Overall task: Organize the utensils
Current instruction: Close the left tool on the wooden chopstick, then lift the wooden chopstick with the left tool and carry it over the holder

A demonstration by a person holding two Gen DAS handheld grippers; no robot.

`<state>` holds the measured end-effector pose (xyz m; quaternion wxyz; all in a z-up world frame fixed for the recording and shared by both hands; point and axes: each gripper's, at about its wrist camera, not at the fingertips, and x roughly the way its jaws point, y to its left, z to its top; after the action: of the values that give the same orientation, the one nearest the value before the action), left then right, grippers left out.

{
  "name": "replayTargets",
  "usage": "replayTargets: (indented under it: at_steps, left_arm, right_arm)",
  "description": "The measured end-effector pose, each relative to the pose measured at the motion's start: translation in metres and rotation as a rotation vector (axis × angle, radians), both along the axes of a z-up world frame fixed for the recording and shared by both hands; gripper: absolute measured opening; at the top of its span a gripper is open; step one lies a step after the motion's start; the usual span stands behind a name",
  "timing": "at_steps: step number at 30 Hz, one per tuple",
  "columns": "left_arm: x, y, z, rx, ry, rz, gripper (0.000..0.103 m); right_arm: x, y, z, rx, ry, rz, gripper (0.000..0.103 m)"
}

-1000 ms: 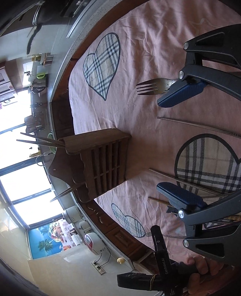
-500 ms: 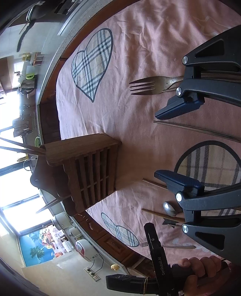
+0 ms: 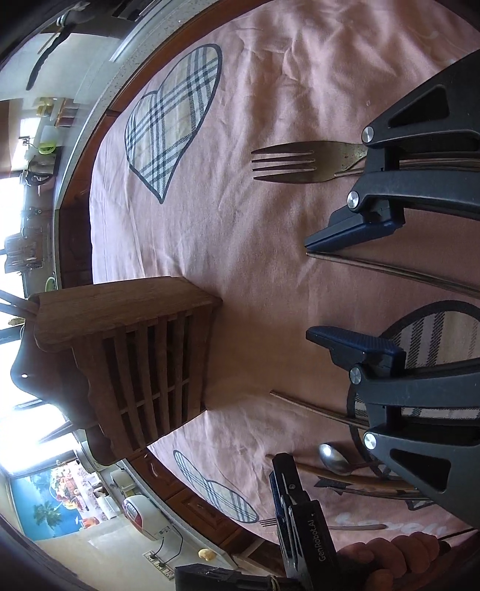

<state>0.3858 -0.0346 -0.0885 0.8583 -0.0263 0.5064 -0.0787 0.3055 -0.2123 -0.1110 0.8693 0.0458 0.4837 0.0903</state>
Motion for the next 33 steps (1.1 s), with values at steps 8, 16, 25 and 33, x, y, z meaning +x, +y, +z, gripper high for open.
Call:
replayTargets:
  at_steps: [8,16,25,33]
  left_arm:
    - [0.004,0.000,-0.003,-0.017,-0.003,-0.007,0.007]
    - [-0.003,0.014,0.012,-0.149,-0.004,0.012,0.005]
    - [-0.042,0.031,0.066,-0.225,-0.113,-0.003,0.004]
    - [-0.095,0.053,0.116,-0.269,-0.214,-0.021,0.004]
  right_arm:
    - [0.000,-0.004,-0.001,-0.027,-0.011,-0.006,0.008]
    - [-0.001,-0.014,0.007,0.102,0.001,-0.015,0.004]
    - [-0.015,-0.015,0.052,0.171,-0.103,-0.001,0.004]
    - [-0.033,-0.018,0.103,0.201,-0.229,0.008,0.004]
